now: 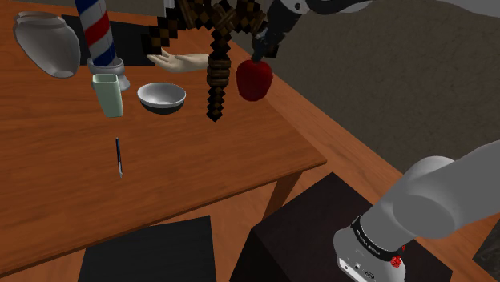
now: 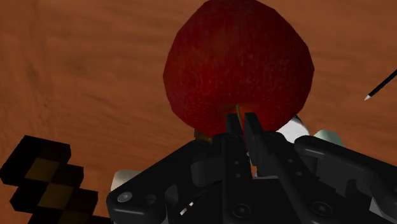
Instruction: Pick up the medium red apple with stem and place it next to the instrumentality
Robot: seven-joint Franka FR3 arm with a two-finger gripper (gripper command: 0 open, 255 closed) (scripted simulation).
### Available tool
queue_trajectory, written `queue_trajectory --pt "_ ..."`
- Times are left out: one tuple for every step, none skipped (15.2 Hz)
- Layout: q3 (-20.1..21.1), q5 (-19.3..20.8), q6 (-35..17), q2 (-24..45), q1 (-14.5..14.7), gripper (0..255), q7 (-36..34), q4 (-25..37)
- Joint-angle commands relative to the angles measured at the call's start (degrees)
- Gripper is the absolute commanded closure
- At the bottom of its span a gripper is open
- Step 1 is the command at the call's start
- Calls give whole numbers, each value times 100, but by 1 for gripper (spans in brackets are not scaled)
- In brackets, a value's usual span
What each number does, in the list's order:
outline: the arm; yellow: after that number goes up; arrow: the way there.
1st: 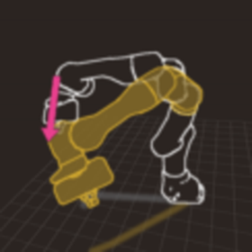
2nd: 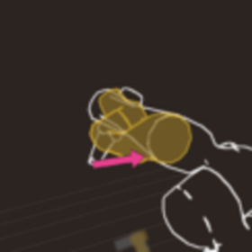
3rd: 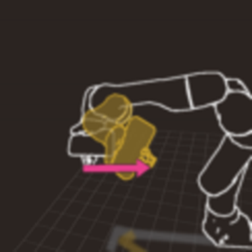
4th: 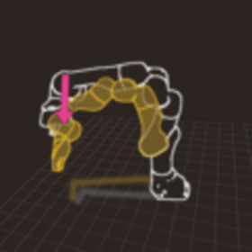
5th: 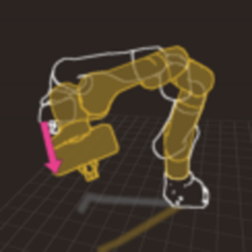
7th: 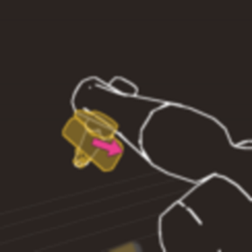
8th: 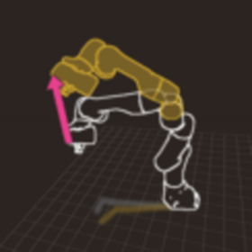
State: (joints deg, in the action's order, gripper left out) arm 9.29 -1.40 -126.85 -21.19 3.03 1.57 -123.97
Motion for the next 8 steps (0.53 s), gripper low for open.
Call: queue_trajectory --pt "241 71 7 120 54 255 -340 128" --pt "356 111 16 182 79 255 -501 197" --pt "472 155 27 251 103 255 -663 273" --pt "586 204 40 325 127 255 -826 355" --pt "701 258 56 405 149 255 -990 444" --pt "815 317 75 491 173 255 -1156 540" --pt "927 383 97 583 197 255 -1324 643" --pt "1042 453 122 682 219 255 -1492 753"
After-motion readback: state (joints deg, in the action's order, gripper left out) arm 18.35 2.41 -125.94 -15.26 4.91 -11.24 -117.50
